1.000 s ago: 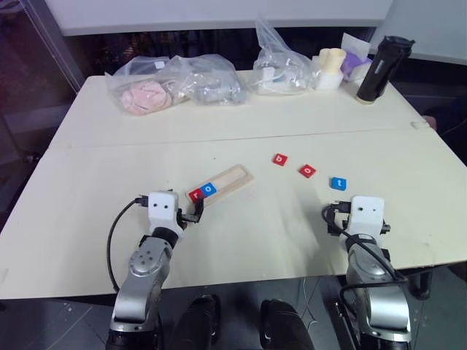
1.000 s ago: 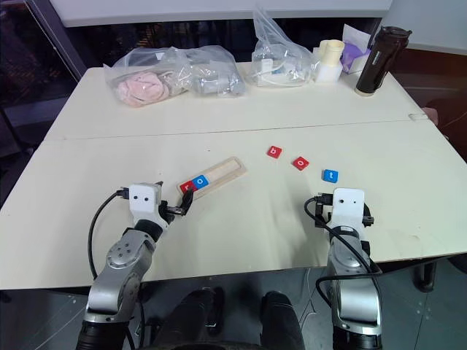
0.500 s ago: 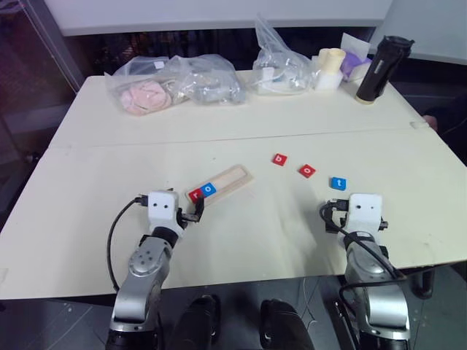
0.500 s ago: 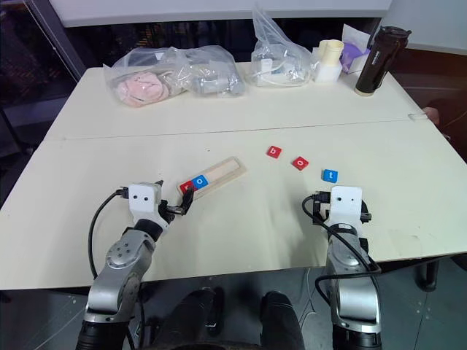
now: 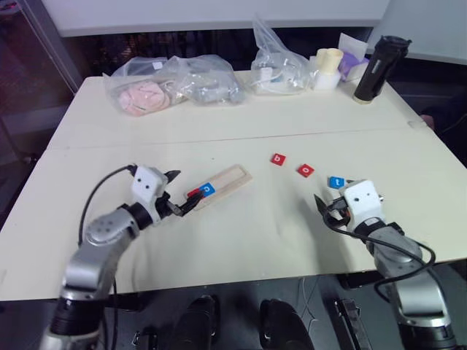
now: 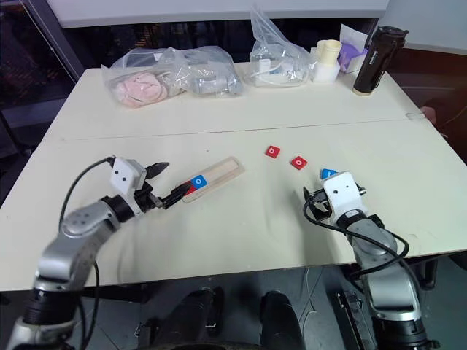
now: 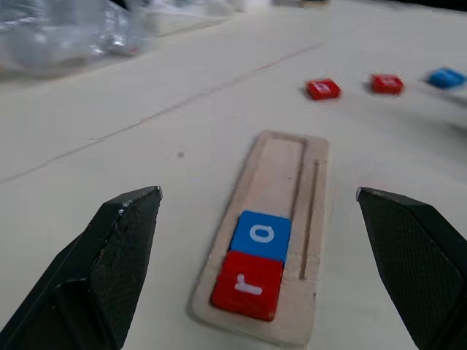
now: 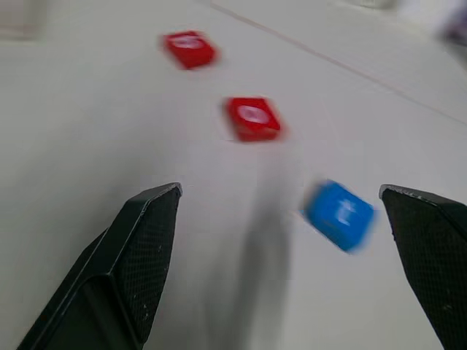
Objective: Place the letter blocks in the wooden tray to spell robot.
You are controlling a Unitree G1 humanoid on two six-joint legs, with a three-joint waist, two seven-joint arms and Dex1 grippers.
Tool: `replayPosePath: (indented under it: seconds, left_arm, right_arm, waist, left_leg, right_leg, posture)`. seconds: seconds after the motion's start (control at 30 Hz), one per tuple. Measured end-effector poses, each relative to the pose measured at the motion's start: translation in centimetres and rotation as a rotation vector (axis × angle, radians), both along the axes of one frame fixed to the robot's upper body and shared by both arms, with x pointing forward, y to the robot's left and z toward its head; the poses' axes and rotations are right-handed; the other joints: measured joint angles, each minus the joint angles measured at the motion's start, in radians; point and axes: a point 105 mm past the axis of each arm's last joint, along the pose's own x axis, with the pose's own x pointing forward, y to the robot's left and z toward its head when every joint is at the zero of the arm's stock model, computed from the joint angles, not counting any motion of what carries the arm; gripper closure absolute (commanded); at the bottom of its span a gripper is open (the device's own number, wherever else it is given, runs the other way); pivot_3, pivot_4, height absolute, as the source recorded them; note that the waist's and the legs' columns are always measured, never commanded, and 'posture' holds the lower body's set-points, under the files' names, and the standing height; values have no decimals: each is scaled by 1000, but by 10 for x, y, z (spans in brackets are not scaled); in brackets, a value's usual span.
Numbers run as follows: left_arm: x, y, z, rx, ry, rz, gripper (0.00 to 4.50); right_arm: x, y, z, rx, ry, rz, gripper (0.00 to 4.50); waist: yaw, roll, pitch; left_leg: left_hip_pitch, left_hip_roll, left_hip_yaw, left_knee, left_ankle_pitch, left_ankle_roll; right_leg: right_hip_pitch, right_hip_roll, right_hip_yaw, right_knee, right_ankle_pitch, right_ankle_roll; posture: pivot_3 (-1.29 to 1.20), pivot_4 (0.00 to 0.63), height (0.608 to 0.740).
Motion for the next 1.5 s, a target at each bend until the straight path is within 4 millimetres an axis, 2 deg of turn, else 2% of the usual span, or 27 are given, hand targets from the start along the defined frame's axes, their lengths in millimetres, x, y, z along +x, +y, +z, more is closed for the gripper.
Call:
replayPosePath:
  seconds: [0.1, 0.23, 0.33, 0.47, 0.73, 1.2, 1.5]
  left_arm:
    - [7, 18, -3, 47, 79, -87, 0]
    - [18, 32, 4, 68, 134, -178, 0]
    - [20, 31, 2, 98, 165, -253, 0]
    - [18, 28, -15, 146, 233, -336, 0]
    - [30, 22, -29, 187, 236, -359, 0]
    - [38, -2, -44, 242, 195, -374, 0]
    - [34, -5, -47, 265, 171, -348, 0]
  right_arm:
    - [-2, 7, 3, -6, 37, 110, 83]
    - [5, 15, 23, -14, -4, 179, 83]
    - [6, 19, 25, -8, -8, 194, 83]
    - [6, 27, 26, 12, -8, 204, 83]
    - [-2, 44, 35, 28, -32, 222, 83]
    - [-4, 46, 32, 41, -21, 190, 83]
    - [-4, 48, 33, 43, -24, 191, 83]
  waist:
    - [2, 0, 1]
    - [4, -1, 1]
    - [4, -1, 1]
    - [2, -1, 1]
    - [5, -1, 1]
    - [3, -1, 1]
    - [3, -1, 1]
  left_leg:
    - [-1, 0, 0, 0, 0, 1]
    - [-1, 0, 0, 1, 0, 0]
    - [-1, -1, 0, 0, -1, 1]
    - [-2, -1, 0, -1, -1, 1]
    - [-2, -1, 0, 1, -1, 1]
    - [-2, -1, 0, 1, 0, 2]
    - [-2, -1, 0, 2, 0, 2]
  right_leg:
    - [0, 0, 0, 0, 0, 0]
    - [0, -1, 0, -1, 0, 0]
    - [0, -2, 0, -2, 0, 0]
    - [-1, -2, 0, -2, 1, 1]
    - [0, -3, 0, -2, 1, 1]
    - [-1, -2, 0, 0, 2, 4]
    - [0, -2, 0, 0, 2, 4]
  posture:
    - [0, 150, 725]
    - [0, 150, 725]
    - [0, 150, 725]
    - [0, 150, 725]
    - [0, 150, 725]
    - [0, 150, 725]
    - [0, 150, 725]
